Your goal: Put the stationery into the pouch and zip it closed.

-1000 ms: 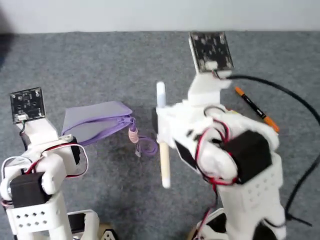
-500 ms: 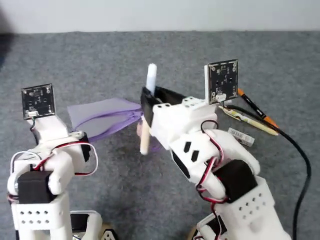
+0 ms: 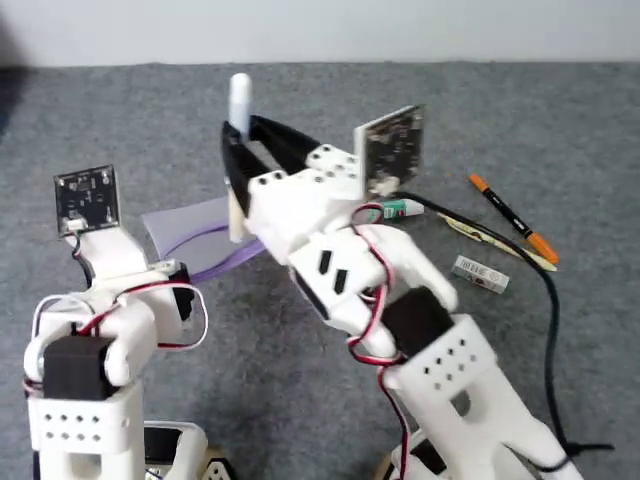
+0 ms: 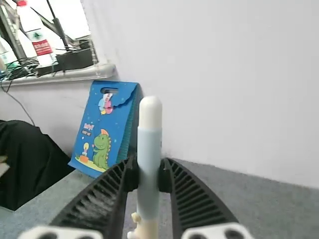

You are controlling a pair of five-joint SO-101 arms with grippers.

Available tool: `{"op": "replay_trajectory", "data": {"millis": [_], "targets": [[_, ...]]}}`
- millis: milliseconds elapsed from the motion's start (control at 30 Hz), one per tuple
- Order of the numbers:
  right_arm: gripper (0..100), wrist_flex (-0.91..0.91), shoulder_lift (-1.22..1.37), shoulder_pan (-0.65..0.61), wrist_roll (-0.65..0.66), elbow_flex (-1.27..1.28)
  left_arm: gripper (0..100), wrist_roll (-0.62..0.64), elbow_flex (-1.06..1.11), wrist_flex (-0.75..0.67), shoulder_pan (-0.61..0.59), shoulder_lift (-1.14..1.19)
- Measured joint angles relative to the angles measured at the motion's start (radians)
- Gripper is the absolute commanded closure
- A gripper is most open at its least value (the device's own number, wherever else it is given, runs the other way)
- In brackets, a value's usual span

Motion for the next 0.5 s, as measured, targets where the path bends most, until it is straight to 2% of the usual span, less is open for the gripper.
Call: {"op": "replay_trajectory", "data": {"millis": [133, 333, 500], "targets": [[99.1, -0.063, 0.071, -0.017, 0.017, 0.0, 99, 0.057, -0.092, 0.009, 0.0, 0.075], [99.1, -0.16, 0.166, -0.017, 0.029, 0.002, 99, 0.077, -0.19, 0.055, 0.0, 0.176], [99.0, -0.299, 0.199, -0.018, 0.114, 0.107, 99, 0.078, -0.195, 0.068, 0.006, 0.183]]}}
